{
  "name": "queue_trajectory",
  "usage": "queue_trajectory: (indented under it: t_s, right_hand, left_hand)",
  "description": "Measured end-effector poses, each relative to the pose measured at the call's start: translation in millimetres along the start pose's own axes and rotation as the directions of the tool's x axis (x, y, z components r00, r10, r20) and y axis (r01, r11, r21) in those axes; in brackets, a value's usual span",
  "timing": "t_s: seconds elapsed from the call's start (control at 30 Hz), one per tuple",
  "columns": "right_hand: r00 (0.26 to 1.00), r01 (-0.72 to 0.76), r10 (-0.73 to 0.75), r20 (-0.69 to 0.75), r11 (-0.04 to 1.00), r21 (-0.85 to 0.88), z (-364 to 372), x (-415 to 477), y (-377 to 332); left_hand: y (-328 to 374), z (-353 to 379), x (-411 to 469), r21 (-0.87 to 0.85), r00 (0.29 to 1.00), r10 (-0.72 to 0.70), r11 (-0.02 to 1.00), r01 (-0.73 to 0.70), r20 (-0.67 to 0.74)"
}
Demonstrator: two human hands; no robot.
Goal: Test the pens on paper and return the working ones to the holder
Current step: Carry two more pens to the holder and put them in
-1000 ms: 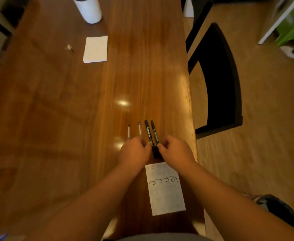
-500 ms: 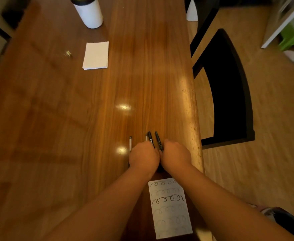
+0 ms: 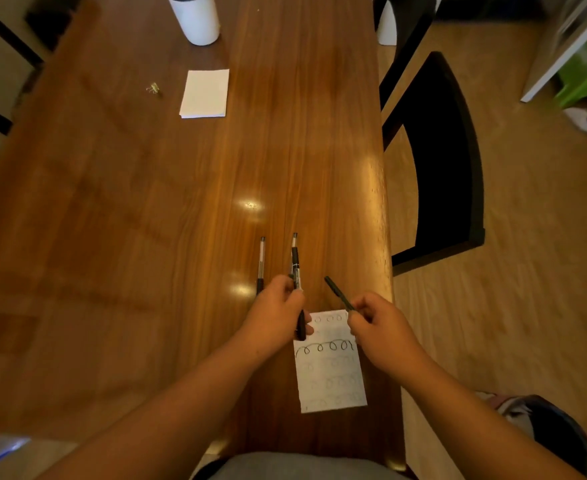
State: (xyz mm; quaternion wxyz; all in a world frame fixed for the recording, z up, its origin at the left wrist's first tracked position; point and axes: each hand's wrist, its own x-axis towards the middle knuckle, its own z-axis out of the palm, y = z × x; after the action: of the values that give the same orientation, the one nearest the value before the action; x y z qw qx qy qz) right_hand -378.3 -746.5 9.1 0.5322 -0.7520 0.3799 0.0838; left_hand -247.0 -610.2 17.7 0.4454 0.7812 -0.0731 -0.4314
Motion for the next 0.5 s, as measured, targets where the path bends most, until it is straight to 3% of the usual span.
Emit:
queue_trajectory:
  t_s: [0.07, 0.2, 0.33, 0.5]
  right_hand:
    - [0.997, -0.048, 0.044, 0.068, 0.997, 0.054, 1, -28, 15]
    - [0.987, -0.128, 0.117, 0.114, 0.987, 0.093, 6, -68, 45]
    - [0.984, -0.114, 0.097, 0.151, 0.988, 0.108, 13, -123, 83]
    - [0.979, -0.108, 0.11, 0.17, 0.994, -0.02, 29, -192, 137]
  left_hand:
    - [-17, 0, -28, -0.096, 0.999, -0.033, 0.995, 0.033, 0.01]
    - [-59, 3, -77, -0.063, 0.997, -0.072, 0.996, 0.07, -0.026]
    - [-114, 23, -144, -0.162, 0.989, -0.114, 0.982, 0.099, -0.089]
    - [-179, 49, -227, -0.317, 0.97, -0.182, 0.94, 0.124, -0.16]
